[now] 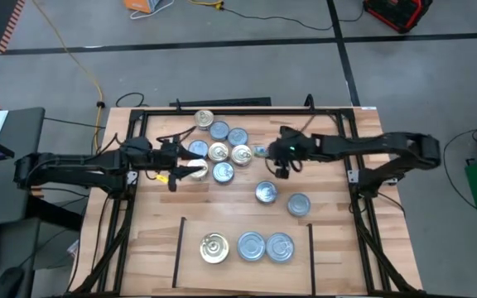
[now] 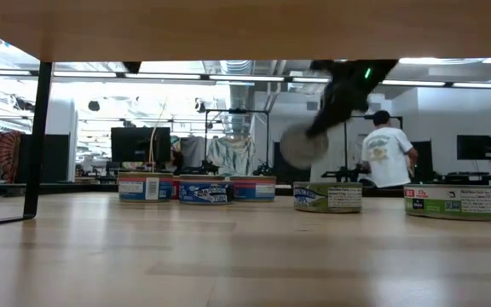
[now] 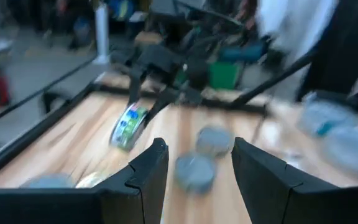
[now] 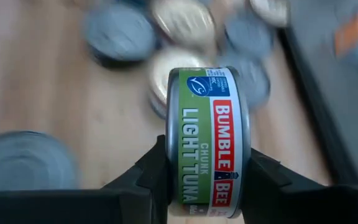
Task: Stack canned seafood by type on shelf
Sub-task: Put the top green and white tuna can on the top of the green and white tuna can on the shelf, then adjust the yellow and blue tuna can on the shelf, then adjust the left stacked tuna cans on the shelf
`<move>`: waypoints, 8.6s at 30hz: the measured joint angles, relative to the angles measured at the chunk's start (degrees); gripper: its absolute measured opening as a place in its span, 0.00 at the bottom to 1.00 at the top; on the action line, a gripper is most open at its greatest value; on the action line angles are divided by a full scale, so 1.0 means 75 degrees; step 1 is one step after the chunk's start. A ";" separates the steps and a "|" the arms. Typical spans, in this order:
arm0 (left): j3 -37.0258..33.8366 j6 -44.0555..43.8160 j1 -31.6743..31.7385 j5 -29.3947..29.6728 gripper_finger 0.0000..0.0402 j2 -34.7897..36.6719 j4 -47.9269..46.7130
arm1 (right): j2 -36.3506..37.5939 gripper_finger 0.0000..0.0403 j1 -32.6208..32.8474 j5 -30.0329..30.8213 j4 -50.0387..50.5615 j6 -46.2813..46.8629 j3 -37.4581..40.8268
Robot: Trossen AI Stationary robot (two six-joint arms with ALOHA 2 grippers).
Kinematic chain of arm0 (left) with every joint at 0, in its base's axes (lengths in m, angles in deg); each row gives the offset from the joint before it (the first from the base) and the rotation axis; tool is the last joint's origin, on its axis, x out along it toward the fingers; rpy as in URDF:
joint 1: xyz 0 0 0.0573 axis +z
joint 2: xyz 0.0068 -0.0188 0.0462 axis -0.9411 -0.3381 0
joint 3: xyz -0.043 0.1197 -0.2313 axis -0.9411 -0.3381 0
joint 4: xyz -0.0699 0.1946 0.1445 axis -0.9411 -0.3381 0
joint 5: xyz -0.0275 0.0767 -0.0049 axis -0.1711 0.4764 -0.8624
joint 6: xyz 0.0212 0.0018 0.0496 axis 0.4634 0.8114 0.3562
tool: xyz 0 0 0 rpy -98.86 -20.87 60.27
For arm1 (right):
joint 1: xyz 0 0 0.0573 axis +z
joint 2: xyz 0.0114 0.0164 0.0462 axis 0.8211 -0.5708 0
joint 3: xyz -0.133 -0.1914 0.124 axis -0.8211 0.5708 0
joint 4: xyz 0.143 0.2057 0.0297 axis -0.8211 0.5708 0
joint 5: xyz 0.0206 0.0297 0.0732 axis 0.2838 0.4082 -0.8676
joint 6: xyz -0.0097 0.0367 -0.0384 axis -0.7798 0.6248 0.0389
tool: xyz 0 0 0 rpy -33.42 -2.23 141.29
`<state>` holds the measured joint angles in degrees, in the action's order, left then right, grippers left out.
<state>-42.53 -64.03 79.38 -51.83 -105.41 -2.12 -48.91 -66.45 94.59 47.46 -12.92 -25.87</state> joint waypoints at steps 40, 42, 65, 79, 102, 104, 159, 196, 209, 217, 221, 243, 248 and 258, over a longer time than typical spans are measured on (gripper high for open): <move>0.0000 -0.0602 -0.0875 0.0261 0.42 0.0004 0.1640 | 0.0464 0.41 0.6244 0.2034 -0.3518 -0.3419 0.0003; 0.0000 -0.0547 -0.0876 0.0313 0.42 0.0004 0.1664 | 0.0409 0.41 0.6304 0.2037 -0.3679 -0.3343 0.0003; 0.0000 -0.0353 -0.0873 0.0363 0.42 0.0004 0.1702 | -0.1353 0.43 0.6759 0.2409 -0.4445 -0.4445 -0.1160; 0.0000 -0.0353 -0.0873 0.0369 0.42 0.0004 0.1691 | -0.1375 0.44 0.7104 0.2626 -0.4470 -0.3786 -0.1524; 0.0000 -0.0323 -0.0873 0.0398 0.42 0.0003 0.1694 | -0.1607 0.44 0.6519 0.2358 -0.4521 -0.2363 -0.1511; 0.0000 -0.0323 -0.0873 0.0398 0.42 0.0001 0.1697 | -0.1870 0.47 0.6477 0.2217 -0.4548 -0.2358 -0.1582; 0.0000 -0.0323 -0.0870 0.0377 0.42 0.0001 0.1578 | -0.2404 0.71 0.6437 0.1772 -0.2628 -0.0985 -0.2562; 0.0000 -0.0326 -0.0870 0.0322 0.42 0.0004 0.1473 | -0.1406 0.80 0.6279 0.5207 0.0778 0.2250 -0.3293; 0.0000 -0.0326 -0.0873 0.0342 0.42 0.0004 0.1428 | -0.2176 0.80 0.6224 0.5628 0.1028 0.2638 -0.3267; 0.0000 -0.0326 -0.0873 0.0325 0.42 0.0004 0.1412 | -0.2147 0.80 0.6565 0.6072 0.1464 0.2979 -0.3281; 0.0000 -0.0326 -0.0871 0.0325 0.42 0.0004 0.1414 | -0.2150 0.80 0.6673 0.6126 0.1883 0.3261 -0.3281; 0.0000 -0.0344 -0.0872 0.0325 0.42 0.0004 0.1415 | -0.2136 0.80 0.7205 0.5954 0.3165 0.3322 -0.4046; 0.0000 -0.0353 -0.0872 0.0325 0.42 0.0004 0.1412 | -0.2133 0.80 0.6934 0.5616 0.3160 0.3331 -0.4619; -0.0006 -0.0667 -0.0870 0.0325 0.42 0.0160 0.1327 | -0.2262 0.80 0.5665 0.2410 0.1958 0.3255 -0.4964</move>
<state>-42.57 -69.03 72.85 -49.39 -104.21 7.83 -65.87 -23.96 112.66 62.14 11.49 -63.10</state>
